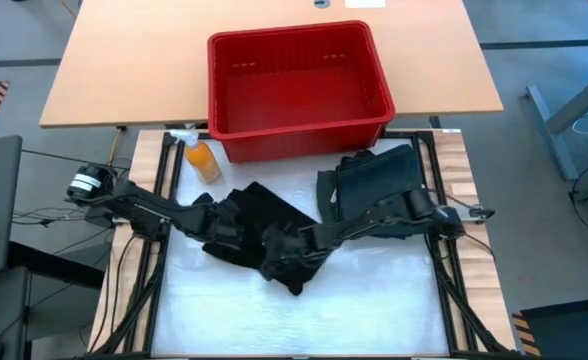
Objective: Fold Laundry from Bin
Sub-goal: Fold the black shirt from the red laundry bin
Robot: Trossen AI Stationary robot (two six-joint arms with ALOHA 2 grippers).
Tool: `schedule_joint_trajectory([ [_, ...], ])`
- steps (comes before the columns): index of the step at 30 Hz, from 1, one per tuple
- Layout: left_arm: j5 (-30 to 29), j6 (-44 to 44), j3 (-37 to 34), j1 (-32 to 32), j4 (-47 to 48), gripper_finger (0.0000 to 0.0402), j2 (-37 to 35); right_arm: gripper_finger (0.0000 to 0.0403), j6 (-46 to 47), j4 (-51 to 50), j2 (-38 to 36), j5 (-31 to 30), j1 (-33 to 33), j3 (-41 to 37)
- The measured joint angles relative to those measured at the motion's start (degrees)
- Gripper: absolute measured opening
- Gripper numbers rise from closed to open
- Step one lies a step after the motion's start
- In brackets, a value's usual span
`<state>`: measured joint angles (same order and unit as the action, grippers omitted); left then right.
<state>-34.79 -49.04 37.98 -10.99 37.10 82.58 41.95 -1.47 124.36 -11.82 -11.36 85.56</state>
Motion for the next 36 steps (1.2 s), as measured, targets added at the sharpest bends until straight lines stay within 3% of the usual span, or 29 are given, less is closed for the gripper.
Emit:
schedule_joint_trajectory([
  [4, 0.08, 0.86, 0.02, 4.57, 2.40, 0.0178, -0.05, 0.0016, -0.04, -6.86, 6.08, 5.85, -0.28, 7.17],
  [8, -0.34, -0.08, 0.04, 7.21, 8.33, 0.0178, -2.82, 0.0016, -3.30, -13.32, 7.16, 11.81, -3.01, 9.92],
  [13, -2.29, 1.02, -0.07, 5.16, 8.62, 0.0178, -10.73, 0.0016, -7.57, -22.83, 3.23, 16.30, -7.27, 9.51],
  [20, -2.71, 5.23, -0.02, 0.21, 1.91, 0.0178, -21.96, 0.0016, -17.30, -30.35, -5.29, 17.53, -3.95, 9.55],
  [25, 8.42, 11.53, -0.02, -2.87, -4.84, 0.0178, -24.92, 0.0016, -10.83, -35.30, -13.15, 22.40, -6.09, 9.51],
  [29, 20.65, 17.57, 0.02, -6.62, -9.72, 0.0178, -22.48, 0.0018, -3.88, -34.87, -16.01, 19.76, -11.36, 6.39],
  [36, 17.51, 23.03, 0.00, -9.78, -7.68, 0.0178, -14.75, 0.0019, 15.55, -24.77, -16.35, 15.62, -18.23, -2.83],
])
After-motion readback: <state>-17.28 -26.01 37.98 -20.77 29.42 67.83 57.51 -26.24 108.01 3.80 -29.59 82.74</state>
